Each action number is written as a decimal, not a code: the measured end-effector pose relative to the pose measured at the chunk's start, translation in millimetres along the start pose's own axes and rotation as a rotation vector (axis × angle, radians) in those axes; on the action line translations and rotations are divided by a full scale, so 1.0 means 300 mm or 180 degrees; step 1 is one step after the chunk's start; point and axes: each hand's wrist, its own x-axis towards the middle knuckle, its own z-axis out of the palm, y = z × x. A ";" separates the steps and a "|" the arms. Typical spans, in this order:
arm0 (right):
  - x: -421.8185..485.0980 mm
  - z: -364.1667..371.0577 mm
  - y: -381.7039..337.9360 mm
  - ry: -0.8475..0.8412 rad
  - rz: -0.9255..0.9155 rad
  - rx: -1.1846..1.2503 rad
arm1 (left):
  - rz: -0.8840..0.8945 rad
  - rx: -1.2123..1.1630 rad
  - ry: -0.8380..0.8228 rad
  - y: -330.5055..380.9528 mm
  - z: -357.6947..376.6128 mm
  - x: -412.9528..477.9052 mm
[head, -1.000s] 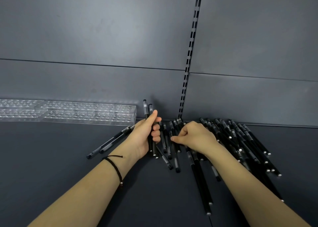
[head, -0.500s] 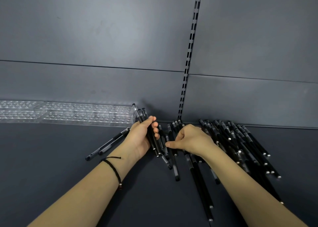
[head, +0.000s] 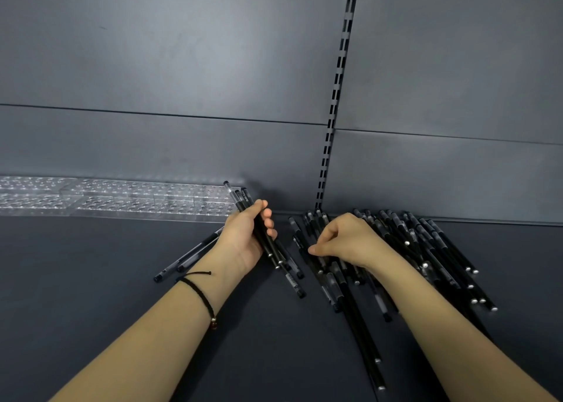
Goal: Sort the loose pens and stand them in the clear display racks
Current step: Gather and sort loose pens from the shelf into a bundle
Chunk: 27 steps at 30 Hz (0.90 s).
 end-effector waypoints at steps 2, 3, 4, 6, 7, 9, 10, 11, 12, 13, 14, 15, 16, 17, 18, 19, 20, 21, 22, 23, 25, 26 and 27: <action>-0.004 -0.001 -0.002 0.0059 -0.0013 -0.0196 | -0.0020 -0.0005 -0.0011 -0.001 0.002 0.000; -0.005 0.004 -0.006 0.0090 -0.0027 -0.0322 | -0.0033 -0.0008 -0.0011 -0.003 0.003 0.000; -0.008 0.010 -0.013 0.0112 -0.0053 -0.0445 | -0.0047 -0.0012 -0.0010 -0.004 0.003 0.001; -0.017 0.027 -0.032 0.0138 -0.0127 -0.0696 | -0.0076 -0.0027 -0.0016 -0.006 0.004 0.001; -0.020 0.036 -0.041 0.0174 -0.0174 -0.0820 | -0.0084 -0.0034 -0.0020 -0.006 0.005 0.001; -0.025 0.044 -0.056 0.0288 -0.0213 -0.1011 | -0.0085 -0.0037 -0.0015 -0.006 0.004 0.001; -0.023 0.045 -0.059 0.0336 -0.0198 -0.1043 | -0.0080 -0.0036 -0.0010 -0.005 0.003 0.001; -0.015 0.046 -0.056 0.0344 -0.0157 -0.1019 | -0.0065 -0.0036 0.0001 -0.005 0.003 0.002; -0.011 0.044 -0.052 0.0329 -0.0102 -0.0897 | -0.0039 -0.0032 0.0025 -0.004 0.003 0.001; -0.005 0.041 -0.045 0.0322 -0.0047 -0.0642 | -0.0002 -0.0018 0.0066 -0.001 0.004 0.000; -0.002 0.034 -0.038 0.0355 -0.0011 -0.0258 | 0.0043 0.0001 0.0123 0.001 0.005 -0.001; -0.001 0.021 -0.029 0.0432 -0.0010 0.0239 | 0.0084 0.0017 0.0179 0.002 0.006 -0.002; -0.004 0.004 -0.023 0.0523 -0.0047 0.0812 | 0.0114 0.0010 0.0212 0.002 0.007 -0.001; -0.009 -0.014 -0.018 0.0564 -0.0099 0.1361 | 0.0128 -0.0026 0.0208 0.000 0.008 0.001; -0.018 -0.029 -0.016 0.0528 -0.0103 0.1782 | 0.0119 -0.0076 0.0165 -0.002 0.010 0.001; -0.023 -0.040 -0.016 0.0455 -0.0065 0.2048 | 0.0088 -0.0115 0.0085 -0.007 0.014 -0.001; -0.027 -0.044 -0.018 0.0371 -0.0013 0.2162 | 0.0040 -0.0138 -0.0023 -0.013 0.018 -0.004; -0.023 -0.040 -0.018 0.0299 0.0028 0.2137 | -0.0022 -0.0157 -0.0150 -0.019 0.025 -0.011; -0.024 -0.033 -0.023 0.0215 0.0053 0.2056 | -0.0089 -0.0168 -0.0289 -0.025 0.033 -0.020; -0.023 -0.020 -0.029 0.0125 0.0038 0.1947 | -0.0149 -0.0167 -0.0426 -0.029 0.041 -0.029; -0.025 0.003 -0.037 -0.0035 -0.0070 0.1811 | -0.0209 -0.0182 -0.0605 -0.035 0.053 -0.038; -0.026 0.008 -0.038 -0.0092 -0.0141 0.1766 | -0.0205 -0.0217 -0.0634 -0.038 0.055 -0.037; -0.027 0.007 -0.038 -0.0161 -0.0212 0.1697 | -0.0178 -0.0242 -0.0630 -0.039 0.054 -0.033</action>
